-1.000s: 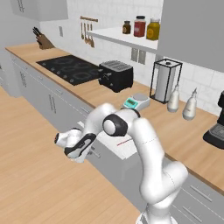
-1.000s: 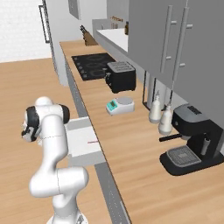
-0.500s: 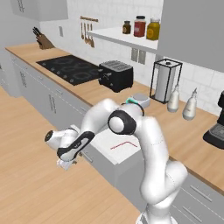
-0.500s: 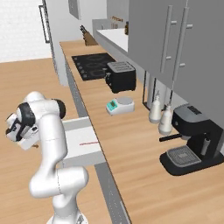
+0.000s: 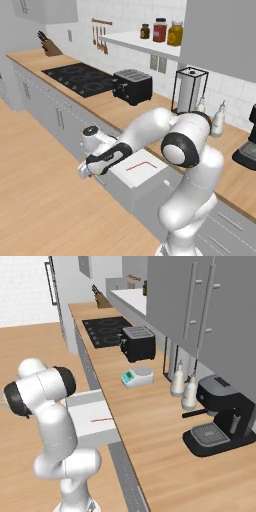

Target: Take a straw from the drawer in front and place it inside the glass cup on the dining counter.

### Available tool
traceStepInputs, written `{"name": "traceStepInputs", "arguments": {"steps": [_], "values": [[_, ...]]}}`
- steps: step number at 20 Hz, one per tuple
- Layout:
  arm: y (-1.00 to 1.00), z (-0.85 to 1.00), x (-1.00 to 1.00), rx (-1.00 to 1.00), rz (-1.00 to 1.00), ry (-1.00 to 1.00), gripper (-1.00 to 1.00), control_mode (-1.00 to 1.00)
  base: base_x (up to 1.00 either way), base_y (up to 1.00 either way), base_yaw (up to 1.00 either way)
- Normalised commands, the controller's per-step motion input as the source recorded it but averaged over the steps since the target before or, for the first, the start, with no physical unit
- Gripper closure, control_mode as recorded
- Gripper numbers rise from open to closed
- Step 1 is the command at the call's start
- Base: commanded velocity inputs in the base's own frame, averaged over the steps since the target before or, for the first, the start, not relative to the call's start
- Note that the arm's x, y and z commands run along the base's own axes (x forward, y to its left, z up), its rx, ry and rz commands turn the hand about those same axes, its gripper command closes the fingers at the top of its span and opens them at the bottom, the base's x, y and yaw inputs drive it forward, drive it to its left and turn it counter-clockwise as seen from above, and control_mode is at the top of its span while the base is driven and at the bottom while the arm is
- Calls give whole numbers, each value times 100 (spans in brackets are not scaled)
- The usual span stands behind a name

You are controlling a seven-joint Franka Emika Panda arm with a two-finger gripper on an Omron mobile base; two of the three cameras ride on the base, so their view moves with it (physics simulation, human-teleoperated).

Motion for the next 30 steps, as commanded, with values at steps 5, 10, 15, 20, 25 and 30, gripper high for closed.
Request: {"name": "traceStepInputs", "arguments": {"steps": [5,10,15,20,25,30], "values": [[-81,98,37,31,-1,0,-100,-100,0,0,0],[-45,26,79,3,-11,1,-100,-100,0,0,0],[-17,-15,68,-13,-16,0,-100,-100,0,0,0],[-9,-21,51,-10,-15,1,-100,-100,0,0,0],[-14,-36,57,0,-14,14,-100,-100,0,0,0],[-10,-47,49,0,-6,13,-100,-100,0,0,0]]}}
